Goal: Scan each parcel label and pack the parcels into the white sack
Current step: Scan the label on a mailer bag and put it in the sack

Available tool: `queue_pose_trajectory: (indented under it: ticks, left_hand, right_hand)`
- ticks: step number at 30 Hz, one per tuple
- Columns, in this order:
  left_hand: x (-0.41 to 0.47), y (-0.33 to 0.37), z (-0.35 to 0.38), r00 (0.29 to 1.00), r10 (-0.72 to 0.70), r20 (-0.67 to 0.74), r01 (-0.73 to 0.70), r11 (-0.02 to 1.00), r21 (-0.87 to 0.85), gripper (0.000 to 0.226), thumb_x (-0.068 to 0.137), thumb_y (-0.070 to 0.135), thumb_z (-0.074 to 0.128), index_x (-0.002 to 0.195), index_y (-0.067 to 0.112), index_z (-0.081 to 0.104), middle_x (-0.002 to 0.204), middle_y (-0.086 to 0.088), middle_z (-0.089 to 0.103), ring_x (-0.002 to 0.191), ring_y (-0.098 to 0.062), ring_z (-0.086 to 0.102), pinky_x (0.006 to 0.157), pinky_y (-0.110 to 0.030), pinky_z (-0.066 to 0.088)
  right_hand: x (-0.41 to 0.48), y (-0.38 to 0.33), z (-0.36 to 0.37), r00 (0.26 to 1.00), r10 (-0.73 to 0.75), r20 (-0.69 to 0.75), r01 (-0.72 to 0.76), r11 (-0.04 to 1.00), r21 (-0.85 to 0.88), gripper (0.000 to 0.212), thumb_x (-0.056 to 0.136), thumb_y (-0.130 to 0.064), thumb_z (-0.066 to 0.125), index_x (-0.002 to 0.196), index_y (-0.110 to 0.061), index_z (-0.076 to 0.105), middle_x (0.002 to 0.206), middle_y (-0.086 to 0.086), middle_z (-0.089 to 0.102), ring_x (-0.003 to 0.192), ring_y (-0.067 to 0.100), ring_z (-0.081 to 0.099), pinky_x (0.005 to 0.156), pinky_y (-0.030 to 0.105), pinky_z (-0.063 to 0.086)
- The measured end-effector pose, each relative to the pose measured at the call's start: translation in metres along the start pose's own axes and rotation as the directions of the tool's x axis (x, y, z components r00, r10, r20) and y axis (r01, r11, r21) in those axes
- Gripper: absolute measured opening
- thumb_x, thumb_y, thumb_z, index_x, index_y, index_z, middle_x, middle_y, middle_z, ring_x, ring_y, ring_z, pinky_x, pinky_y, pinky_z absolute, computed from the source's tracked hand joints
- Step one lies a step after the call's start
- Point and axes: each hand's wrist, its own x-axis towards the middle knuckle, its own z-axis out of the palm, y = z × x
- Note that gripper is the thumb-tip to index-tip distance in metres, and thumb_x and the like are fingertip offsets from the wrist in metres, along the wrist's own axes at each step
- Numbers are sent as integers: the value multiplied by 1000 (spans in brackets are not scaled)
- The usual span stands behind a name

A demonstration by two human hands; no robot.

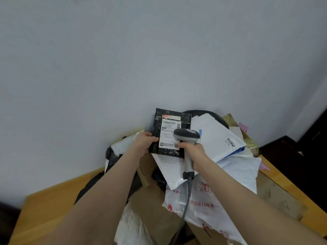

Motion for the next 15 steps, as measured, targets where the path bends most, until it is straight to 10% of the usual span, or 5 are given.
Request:
queue_pose_trajectory:
  ticks: [4, 8, 15]
  left_hand:
    - [-34, -12, -51, 998, 9, 55, -7, 999, -49, 10, 88, 4, 63, 88, 13, 59, 89, -4, 70, 68, -11, 67, 52, -22, 53]
    - [-74, -39, -107, 991, 39, 126, -25, 993, -113, 29, 90, 4, 59, 111, 23, 63, 98, -2, 72, 85, -19, 69, 68, -32, 57]
    - [-126, -120, -212, 990, -11, -144, -11, 988, -152, 23, 89, 8, 64, 112, 3, 64, 98, -13, 70, 76, -19, 66, 63, -26, 53]
  right_hand:
    - [-30, -2, 29, 1000, -10, -7, 11, 997, 71, 28, 77, -17, 77, 99, -4, 64, 96, 16, 69, 89, 31, 67, 67, 39, 58]
    - [-70, 21, 76, 998, -54, 15, 53, 998, 28, 26, 78, -15, 76, 99, -6, 64, 94, 13, 71, 87, 27, 68, 61, 32, 55]
    - [-139, 90, 158, 998, -25, 59, 24, 1000, 9, 31, 77, -16, 79, 103, -6, 65, 95, 12, 70, 88, 30, 68, 70, 40, 59]
